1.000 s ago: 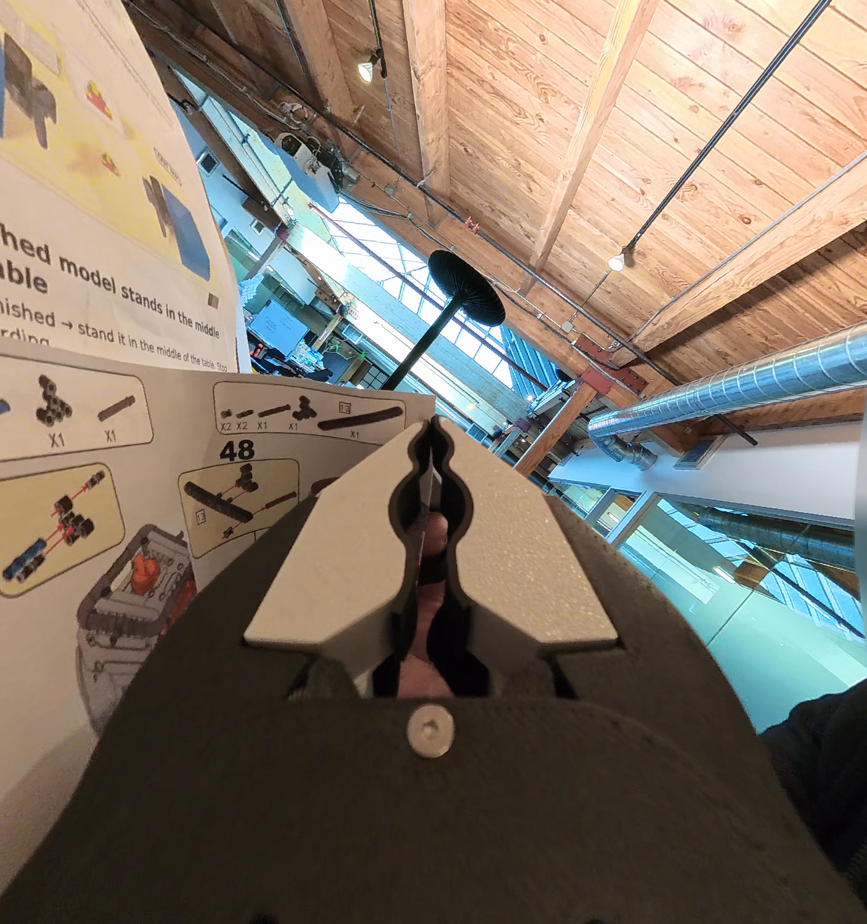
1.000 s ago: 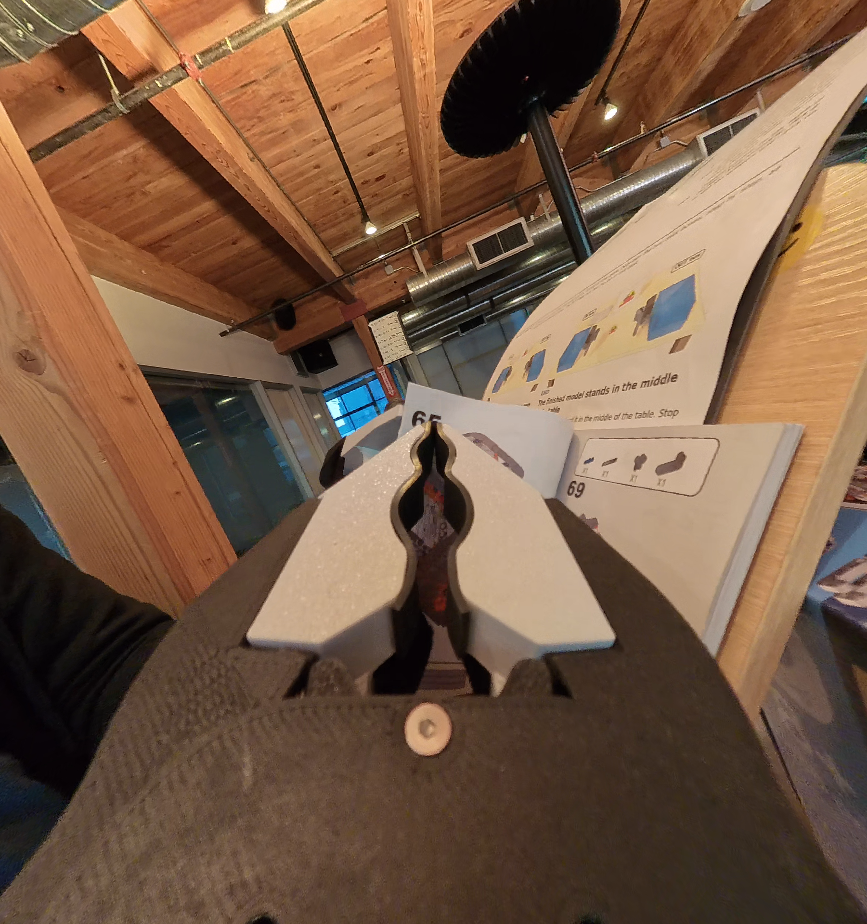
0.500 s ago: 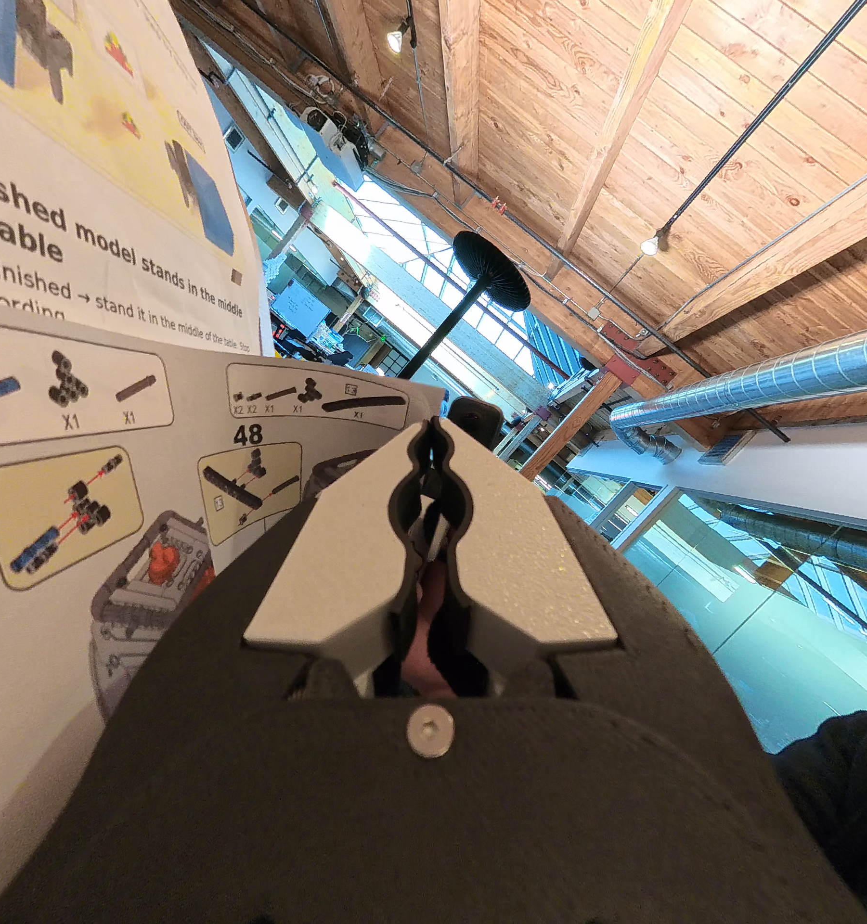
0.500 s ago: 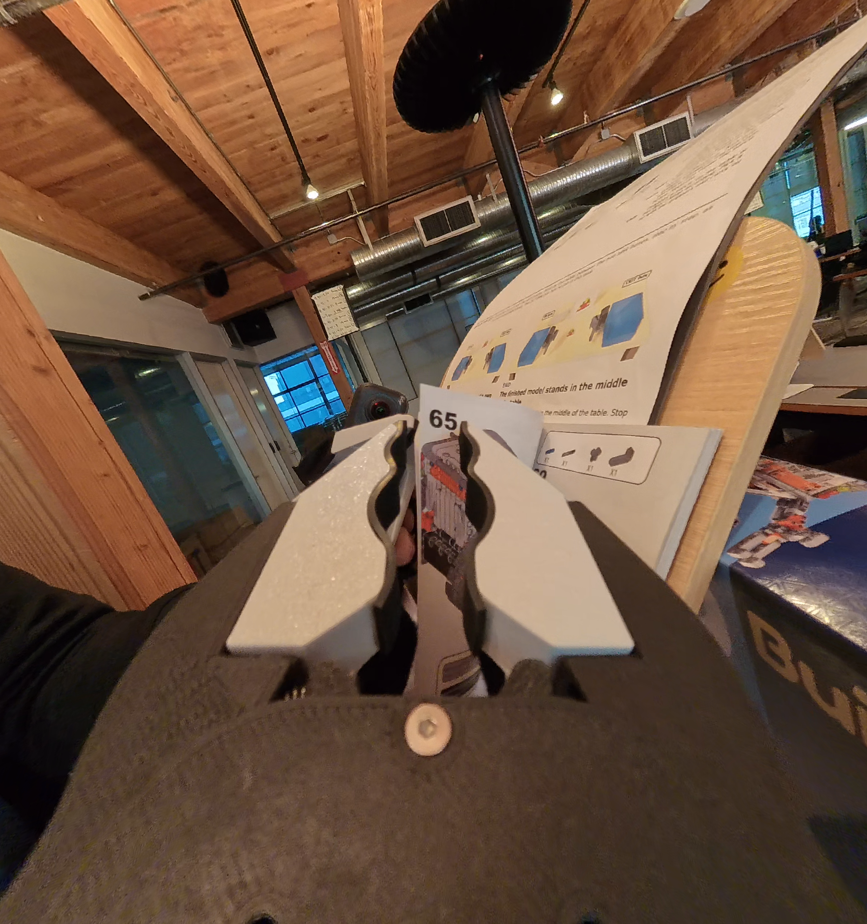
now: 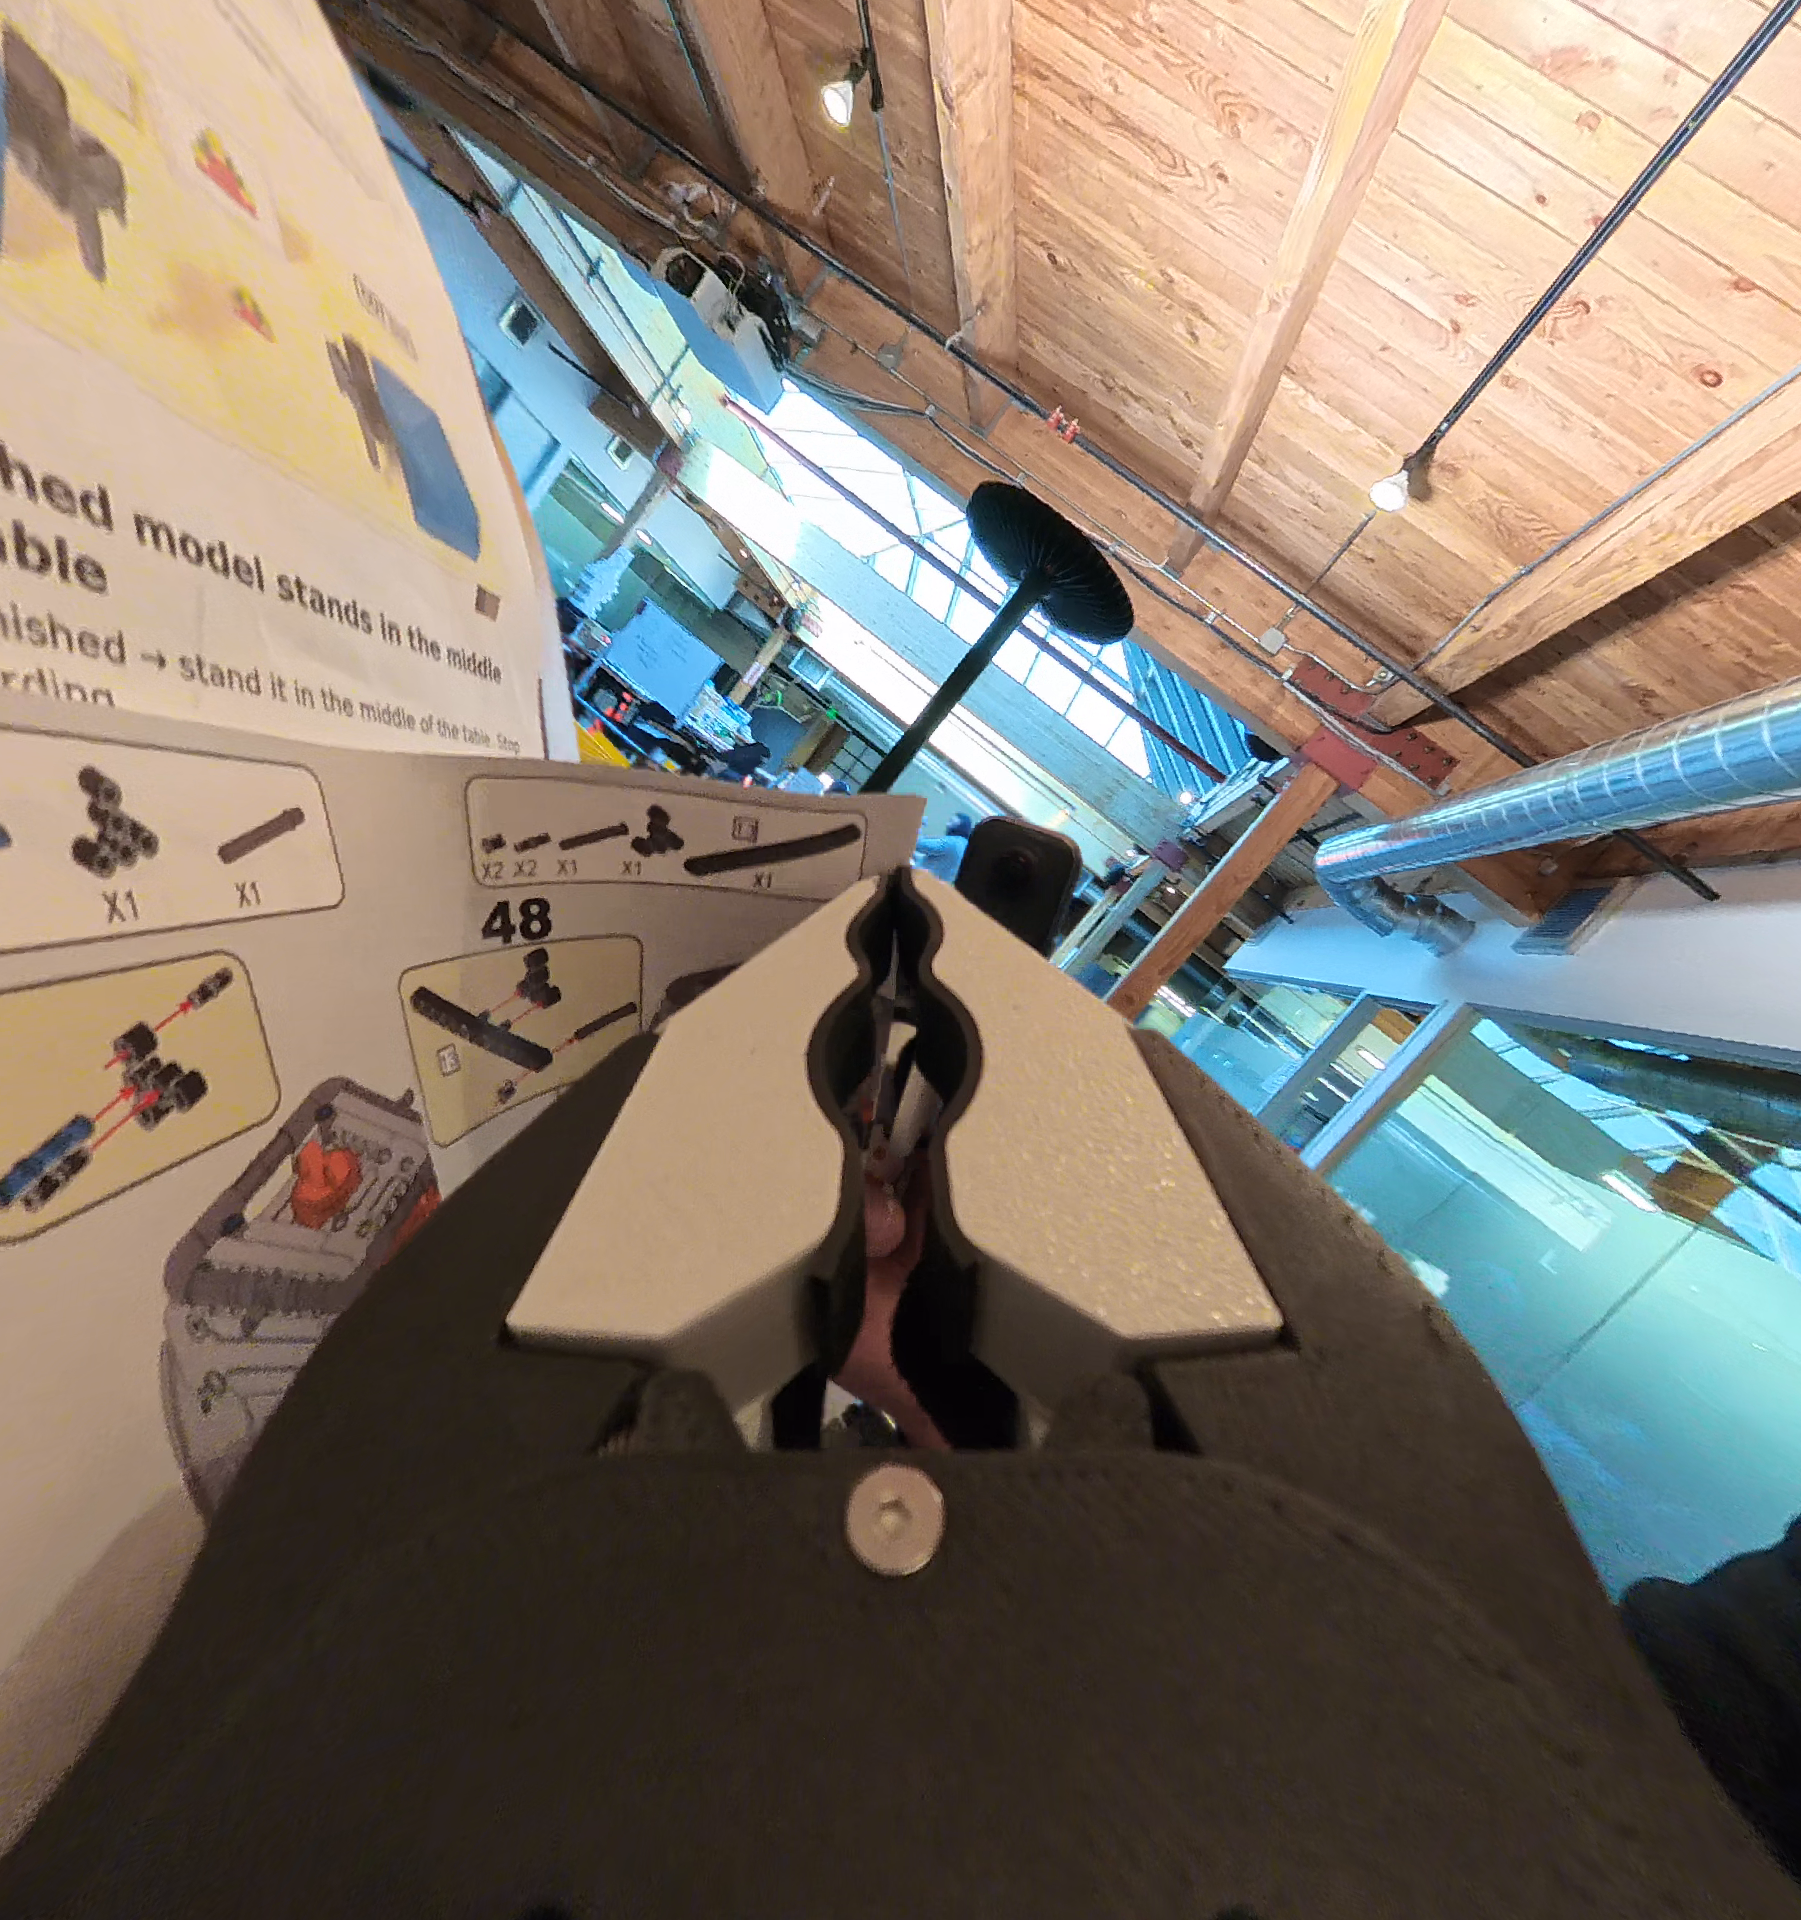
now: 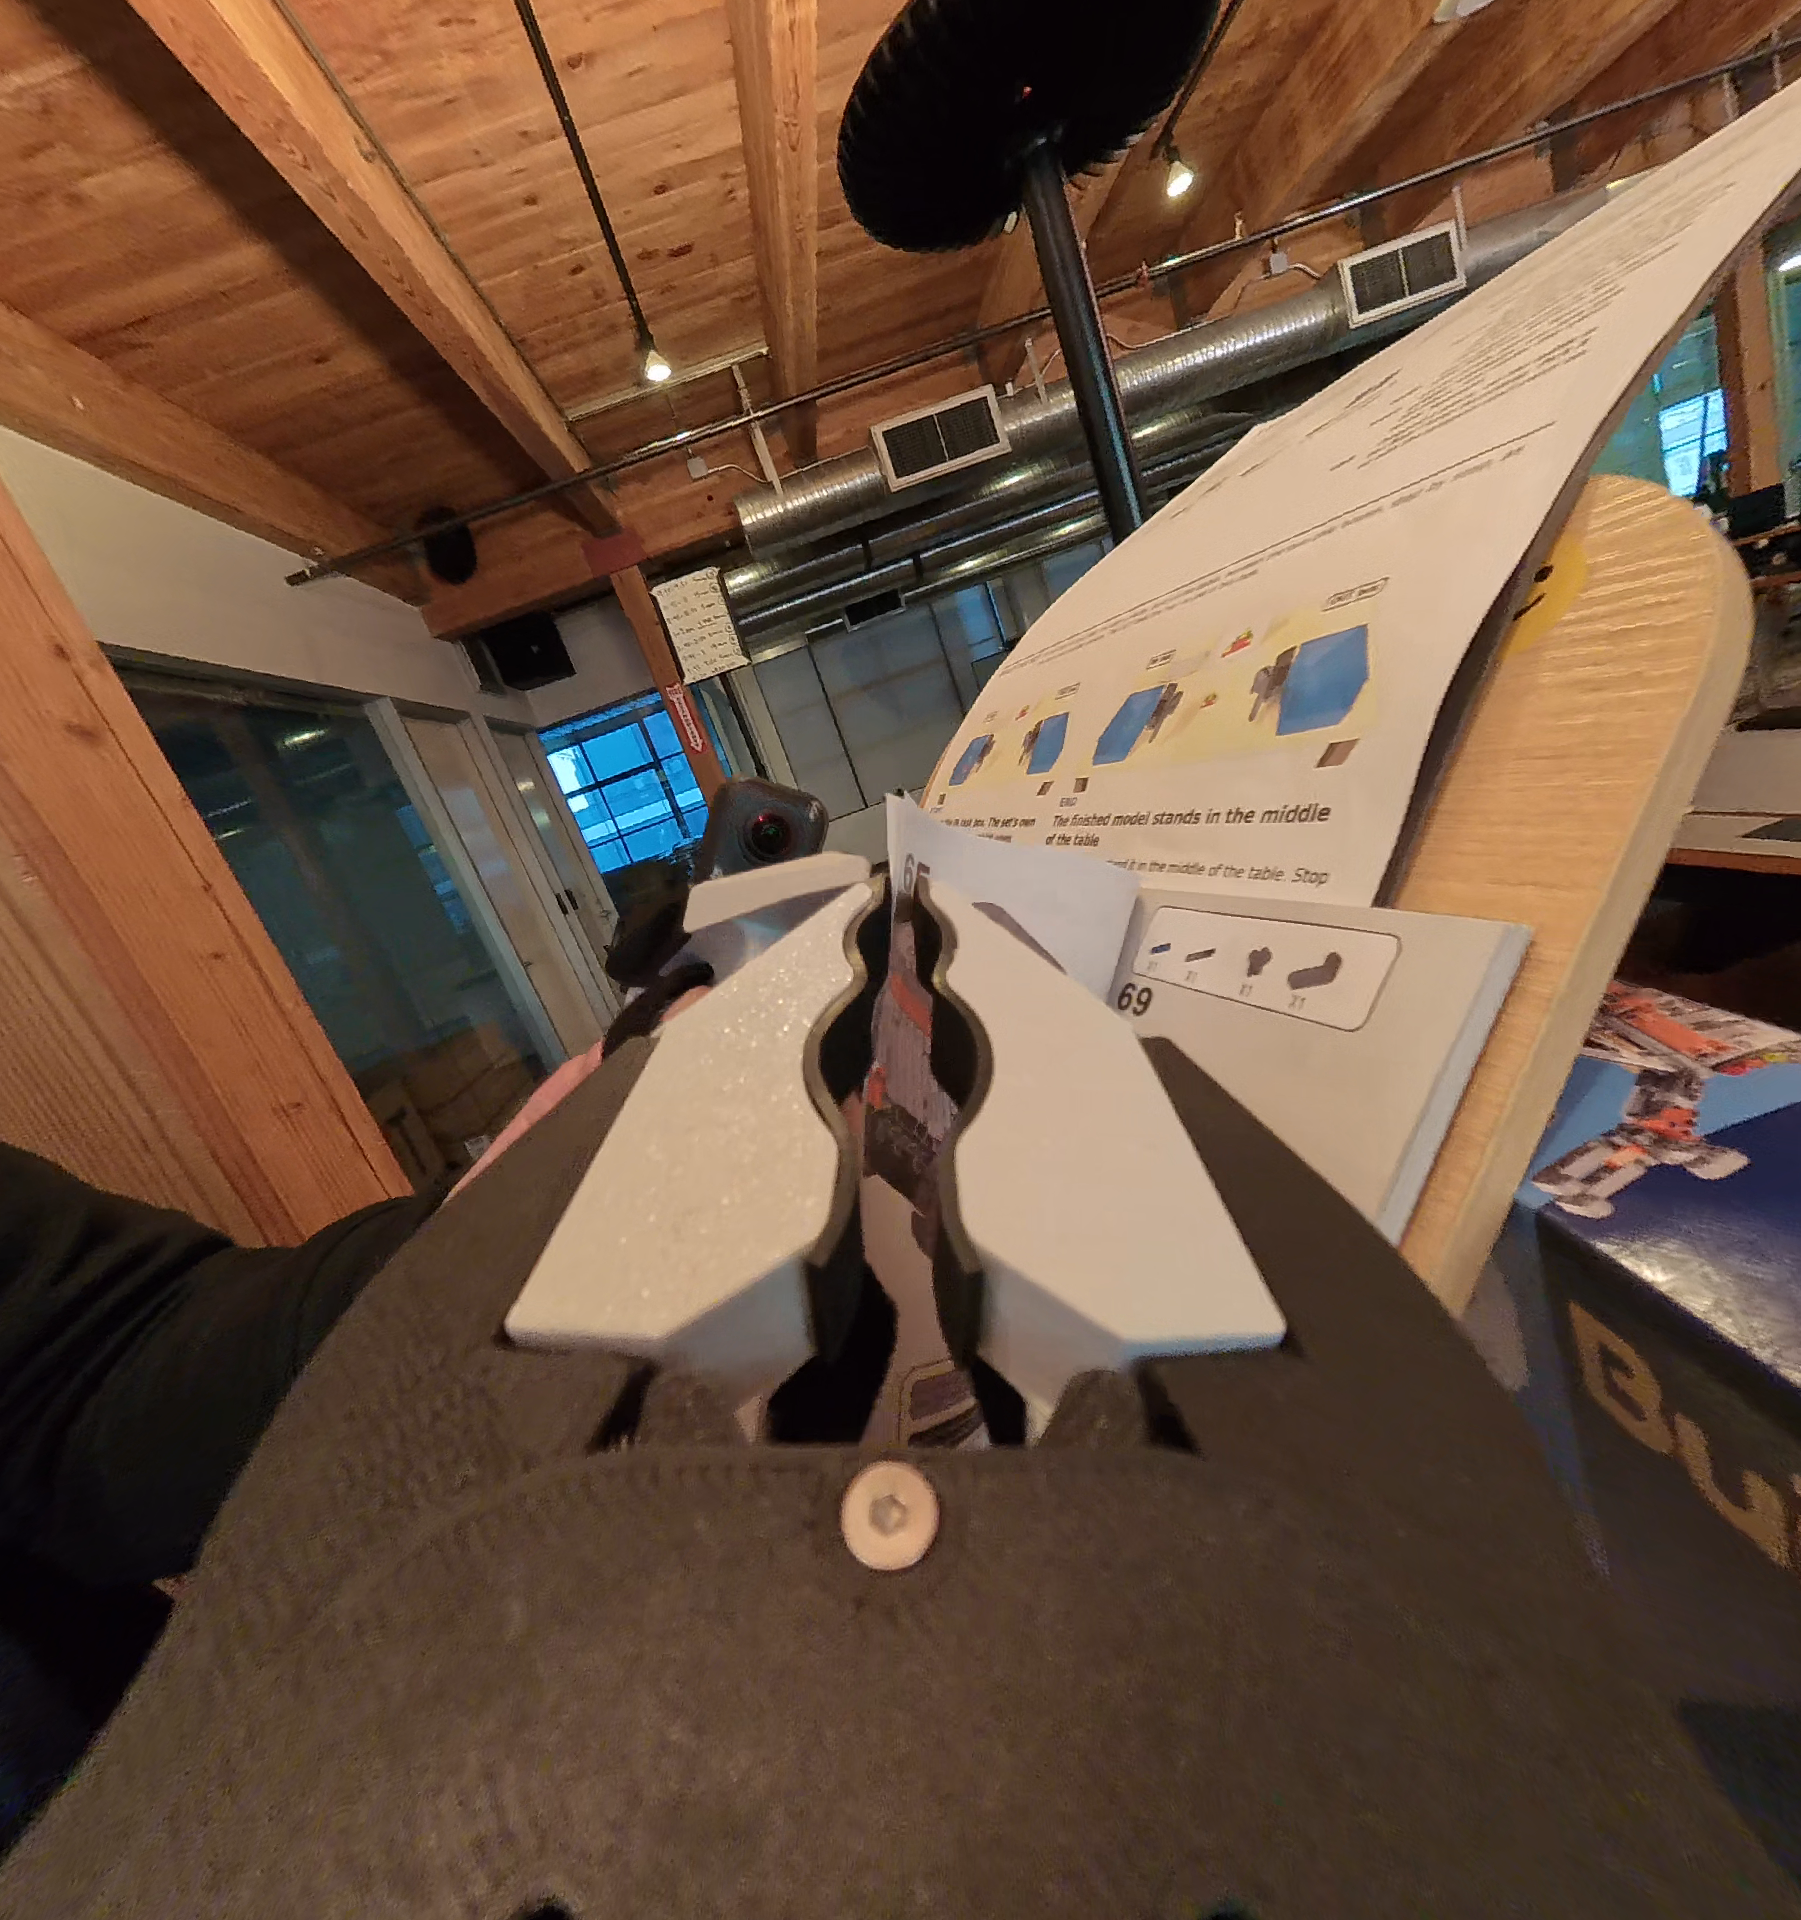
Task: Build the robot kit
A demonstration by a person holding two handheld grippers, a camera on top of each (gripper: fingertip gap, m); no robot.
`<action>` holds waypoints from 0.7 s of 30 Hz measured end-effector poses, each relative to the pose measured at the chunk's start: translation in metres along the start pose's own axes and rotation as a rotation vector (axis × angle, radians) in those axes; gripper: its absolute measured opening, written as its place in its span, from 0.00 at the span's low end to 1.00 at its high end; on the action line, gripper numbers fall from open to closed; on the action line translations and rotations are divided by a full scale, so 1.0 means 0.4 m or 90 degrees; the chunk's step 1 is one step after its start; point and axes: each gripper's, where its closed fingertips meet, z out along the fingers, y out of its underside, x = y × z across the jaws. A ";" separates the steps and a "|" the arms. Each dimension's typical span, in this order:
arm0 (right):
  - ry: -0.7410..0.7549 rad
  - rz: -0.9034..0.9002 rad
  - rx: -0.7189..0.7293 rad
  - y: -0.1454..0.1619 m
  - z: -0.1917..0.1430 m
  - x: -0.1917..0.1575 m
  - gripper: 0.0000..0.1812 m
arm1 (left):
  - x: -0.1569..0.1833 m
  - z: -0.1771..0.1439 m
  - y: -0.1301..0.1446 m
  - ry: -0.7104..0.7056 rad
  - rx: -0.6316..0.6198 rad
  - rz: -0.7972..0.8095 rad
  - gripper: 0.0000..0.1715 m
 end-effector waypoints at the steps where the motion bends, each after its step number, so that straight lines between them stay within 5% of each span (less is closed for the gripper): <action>1: -0.002 -0.001 -0.003 0.004 0.002 -0.002 0.00 | 0.001 -0.001 -0.004 -0.006 0.001 0.017 0.00; 10: -0.004 -0.036 -0.024 0.022 0.017 -0.021 0.04 | 0.002 -0.005 -0.009 -0.054 -0.012 0.079 0.13; 21: -0.028 -0.015 -0.011 0.019 0.022 -0.027 0.04 | 0.000 -0.009 -0.012 -0.017 0.007 0.034 0.10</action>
